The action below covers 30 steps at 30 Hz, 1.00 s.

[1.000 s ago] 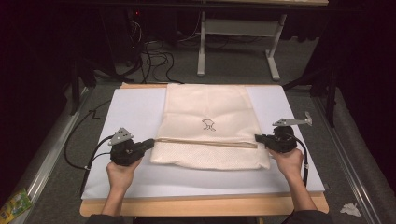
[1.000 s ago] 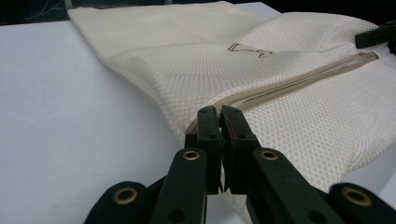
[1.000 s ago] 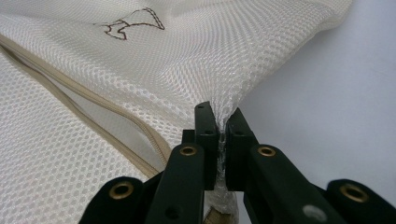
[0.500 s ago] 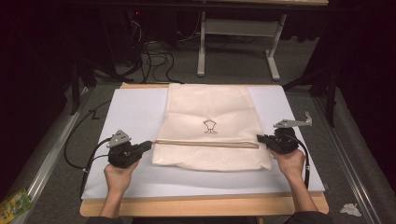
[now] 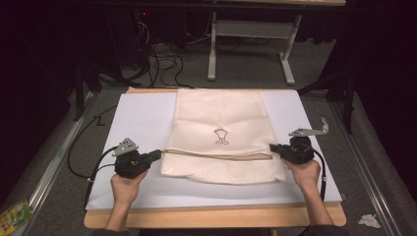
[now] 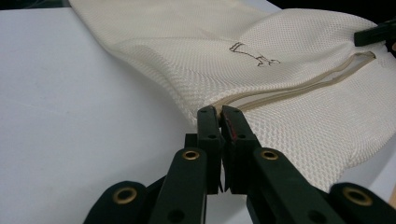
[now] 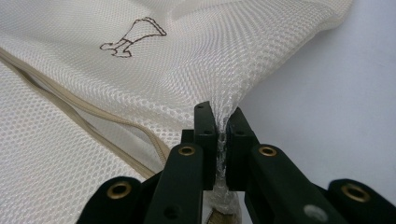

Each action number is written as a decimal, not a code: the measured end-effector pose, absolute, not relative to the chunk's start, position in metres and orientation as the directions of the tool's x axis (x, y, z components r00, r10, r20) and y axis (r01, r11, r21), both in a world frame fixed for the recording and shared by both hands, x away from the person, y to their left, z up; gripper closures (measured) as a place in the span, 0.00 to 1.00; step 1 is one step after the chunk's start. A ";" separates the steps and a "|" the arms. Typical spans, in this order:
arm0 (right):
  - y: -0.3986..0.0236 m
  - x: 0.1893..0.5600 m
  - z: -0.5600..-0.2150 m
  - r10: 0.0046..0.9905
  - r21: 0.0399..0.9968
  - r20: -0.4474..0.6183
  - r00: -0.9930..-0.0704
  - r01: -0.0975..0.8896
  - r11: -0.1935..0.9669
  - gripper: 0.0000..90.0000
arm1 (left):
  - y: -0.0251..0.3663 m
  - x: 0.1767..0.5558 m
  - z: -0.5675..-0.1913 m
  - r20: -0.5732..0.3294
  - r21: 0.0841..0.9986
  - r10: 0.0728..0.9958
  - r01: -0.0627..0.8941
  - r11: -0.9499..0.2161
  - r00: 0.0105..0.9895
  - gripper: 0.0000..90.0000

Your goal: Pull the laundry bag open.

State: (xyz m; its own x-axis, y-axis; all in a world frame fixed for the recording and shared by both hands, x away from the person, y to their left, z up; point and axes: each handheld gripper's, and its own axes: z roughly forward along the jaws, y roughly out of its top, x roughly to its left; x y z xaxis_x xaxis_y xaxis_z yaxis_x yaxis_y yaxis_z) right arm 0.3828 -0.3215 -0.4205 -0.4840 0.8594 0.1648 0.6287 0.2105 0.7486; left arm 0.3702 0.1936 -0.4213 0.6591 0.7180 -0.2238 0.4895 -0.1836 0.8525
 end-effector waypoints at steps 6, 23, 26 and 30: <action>-0.321 0.381 -0.426 0.859 0.743 0.173 -0.482 0.636 0.207 0.97 | 0.192 0.370 -0.423 -0.215 0.848 0.718 0.491 -0.199 0.662 0.97; -0.319 0.379 -0.442 0.860 0.716 0.176 -0.479 0.662 0.222 0.96 | 0.186 0.371 -0.429 -0.220 0.826 0.710 0.514 -0.229 0.669 0.97; -0.319 0.378 -0.445 0.857 0.718 0.180 -0.484 0.659 0.222 0.96 | 0.186 0.371 -0.431 -0.214 0.823 0.711 0.516 -0.239 0.670 0.97; -0.319 0.378 -0.449 0.858 0.707 0.183 -0.480 0.671 0.224 0.95 | 0.185 0.371 -0.434 -0.218 0.818 0.710 0.522 -0.242 0.670 0.97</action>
State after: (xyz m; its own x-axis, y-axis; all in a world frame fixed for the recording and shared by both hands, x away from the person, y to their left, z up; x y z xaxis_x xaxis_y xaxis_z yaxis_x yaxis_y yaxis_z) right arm 0.3775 -0.3189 -0.4495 -0.4798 0.8580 0.1835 0.6710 0.2241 0.7068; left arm 0.3713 0.1853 -0.4338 0.6700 0.7096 -0.2183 0.5225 -0.2417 0.8177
